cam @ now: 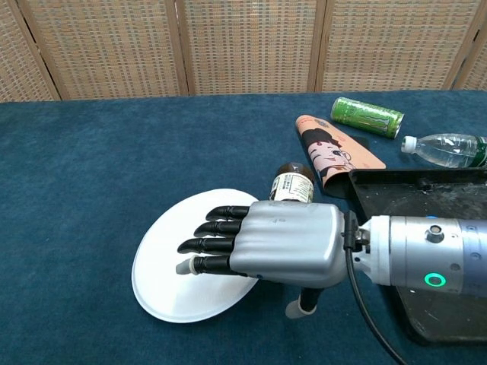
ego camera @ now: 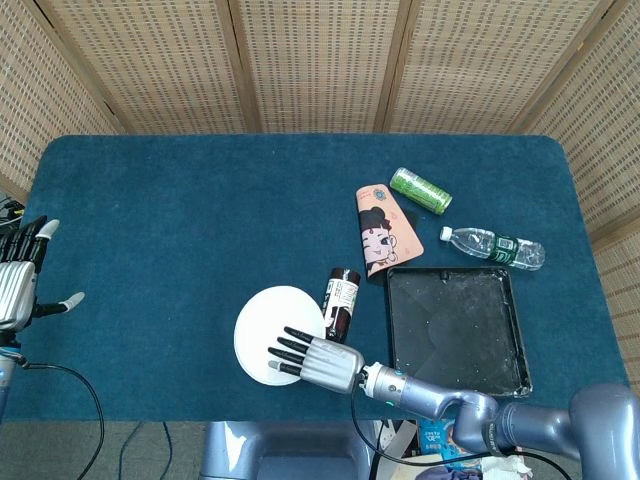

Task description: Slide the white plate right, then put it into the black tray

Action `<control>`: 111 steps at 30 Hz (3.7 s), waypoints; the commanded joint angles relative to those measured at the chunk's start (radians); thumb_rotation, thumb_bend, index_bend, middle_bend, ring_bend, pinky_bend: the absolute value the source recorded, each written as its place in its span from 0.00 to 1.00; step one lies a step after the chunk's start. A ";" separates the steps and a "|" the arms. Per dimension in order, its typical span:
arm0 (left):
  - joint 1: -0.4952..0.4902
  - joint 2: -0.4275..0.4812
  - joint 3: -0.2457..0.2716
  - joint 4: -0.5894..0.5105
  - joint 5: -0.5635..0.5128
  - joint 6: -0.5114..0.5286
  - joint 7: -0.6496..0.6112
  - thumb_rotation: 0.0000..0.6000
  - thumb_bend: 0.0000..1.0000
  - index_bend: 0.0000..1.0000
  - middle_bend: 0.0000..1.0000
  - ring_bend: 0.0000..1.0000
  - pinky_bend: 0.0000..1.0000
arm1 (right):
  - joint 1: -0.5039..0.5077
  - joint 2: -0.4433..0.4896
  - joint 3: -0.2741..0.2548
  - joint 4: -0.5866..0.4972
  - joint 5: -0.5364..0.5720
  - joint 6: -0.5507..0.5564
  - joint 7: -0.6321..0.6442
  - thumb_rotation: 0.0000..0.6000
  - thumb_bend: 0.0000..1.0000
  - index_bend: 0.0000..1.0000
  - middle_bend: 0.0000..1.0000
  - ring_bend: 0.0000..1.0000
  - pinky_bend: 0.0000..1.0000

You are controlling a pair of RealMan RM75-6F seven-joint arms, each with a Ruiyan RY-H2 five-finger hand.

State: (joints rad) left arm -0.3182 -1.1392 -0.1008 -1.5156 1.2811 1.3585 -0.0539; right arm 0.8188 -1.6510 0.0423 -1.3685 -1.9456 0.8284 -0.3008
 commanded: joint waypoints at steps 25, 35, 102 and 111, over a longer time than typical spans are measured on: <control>0.013 -0.008 -0.029 0.014 0.010 -0.036 -0.006 1.00 0.00 0.00 0.00 0.00 0.00 | 0.084 -0.156 -0.036 0.280 0.005 0.199 0.121 1.00 0.58 0.53 0.00 0.00 0.00; 0.017 -0.009 -0.031 0.014 0.019 -0.043 -0.007 1.00 0.00 0.00 0.00 0.00 0.00 | 0.096 -0.170 -0.041 0.341 -0.026 0.341 0.180 1.00 0.59 0.64 0.00 0.00 0.01; 0.041 -0.023 -0.003 -0.063 0.111 -0.018 0.090 1.00 0.00 0.00 0.00 0.00 0.00 | -0.469 0.388 -0.235 0.310 0.146 0.690 0.417 1.00 0.00 0.00 0.00 0.00 0.00; 0.050 -0.018 -0.001 -0.074 0.119 -0.003 0.097 1.00 0.00 0.00 0.00 0.00 0.00 | -0.514 0.542 -0.260 0.056 0.165 0.648 0.271 1.00 0.00 0.00 0.00 0.00 0.00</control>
State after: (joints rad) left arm -0.2695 -1.1583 -0.1021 -1.5889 1.3994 1.3542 0.0425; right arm 0.3245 -1.1522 -0.2047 -1.2628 -1.7888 1.4936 0.0104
